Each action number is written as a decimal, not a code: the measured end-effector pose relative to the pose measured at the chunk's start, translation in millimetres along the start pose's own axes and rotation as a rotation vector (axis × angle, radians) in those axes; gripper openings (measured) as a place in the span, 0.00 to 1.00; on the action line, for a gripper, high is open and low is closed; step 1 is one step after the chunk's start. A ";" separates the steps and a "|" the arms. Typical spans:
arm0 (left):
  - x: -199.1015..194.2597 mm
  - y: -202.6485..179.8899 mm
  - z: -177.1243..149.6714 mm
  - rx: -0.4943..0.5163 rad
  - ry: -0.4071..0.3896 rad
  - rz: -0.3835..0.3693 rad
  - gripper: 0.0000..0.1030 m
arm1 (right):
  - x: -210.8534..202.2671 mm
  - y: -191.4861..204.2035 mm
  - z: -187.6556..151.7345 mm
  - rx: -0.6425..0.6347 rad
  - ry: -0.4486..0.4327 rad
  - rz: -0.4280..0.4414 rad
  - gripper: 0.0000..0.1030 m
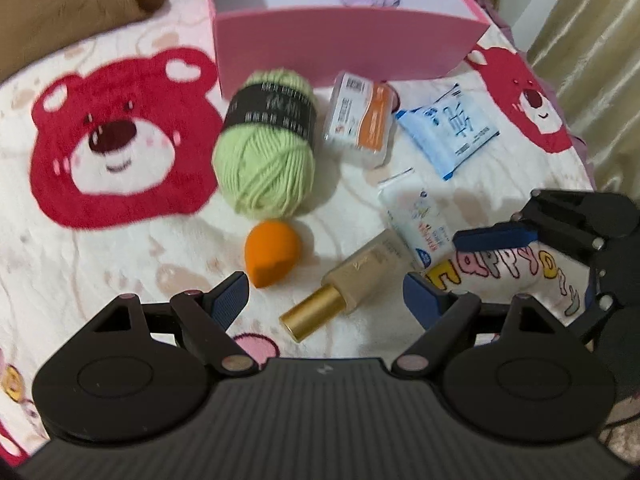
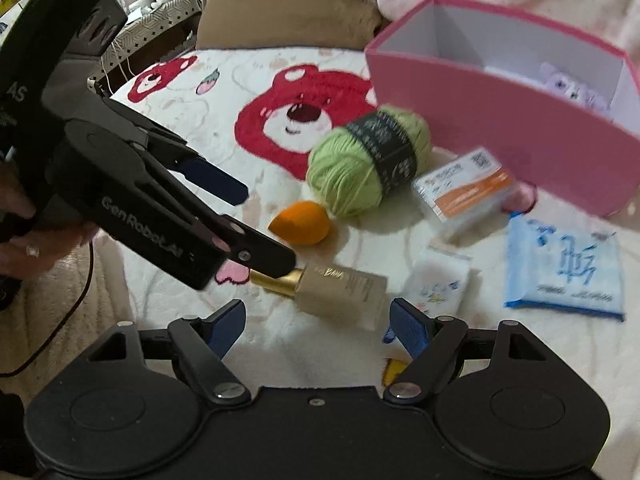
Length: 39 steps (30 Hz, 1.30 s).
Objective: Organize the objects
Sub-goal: 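Close the left tool around the foundation bottle body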
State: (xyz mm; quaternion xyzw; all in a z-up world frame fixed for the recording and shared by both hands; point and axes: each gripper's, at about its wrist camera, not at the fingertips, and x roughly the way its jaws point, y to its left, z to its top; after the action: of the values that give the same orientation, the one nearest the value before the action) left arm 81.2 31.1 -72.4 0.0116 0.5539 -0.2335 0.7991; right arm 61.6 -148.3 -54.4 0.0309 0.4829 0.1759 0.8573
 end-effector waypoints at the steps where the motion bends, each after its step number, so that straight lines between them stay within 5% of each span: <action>1: 4.6 2.5 -2.4 -0.017 0.003 -0.006 0.81 | 4.5 1.0 -0.6 0.001 0.007 -0.007 0.80; 7: 35.4 19.0 -18.4 -0.111 0.023 0.009 0.81 | 34.4 14.3 -8.5 -0.062 0.011 -0.133 0.80; 11: 42.2 38.8 -22.3 -0.218 0.025 -0.087 0.74 | 50.1 21.8 -9.2 -0.084 -0.005 -0.194 0.80; 16: 42.4 38.7 -26.9 -0.234 0.001 -0.138 0.59 | 59.0 20.7 -10.8 -0.016 -0.036 -0.210 0.81; 22: 44.8 37.0 -32.9 -0.259 -0.008 -0.139 0.59 | 67.9 35.3 -15.6 -0.085 -0.033 -0.283 0.78; 28: 51.6 37.1 -30.7 -0.260 -0.008 -0.136 0.66 | 72.1 24.5 -18.6 -0.017 -0.030 -0.253 0.74; 39: 36.5 25.4 -35.0 -0.206 -0.080 -0.130 0.61 | 54.9 24.0 -22.3 0.029 -0.092 -0.250 0.68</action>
State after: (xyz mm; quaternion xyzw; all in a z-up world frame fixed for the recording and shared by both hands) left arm 70.3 50.2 -124.5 -0.1158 0.5420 -0.2272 0.8007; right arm 62.3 -110.3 -105.7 -0.0092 0.4455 0.0592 0.8933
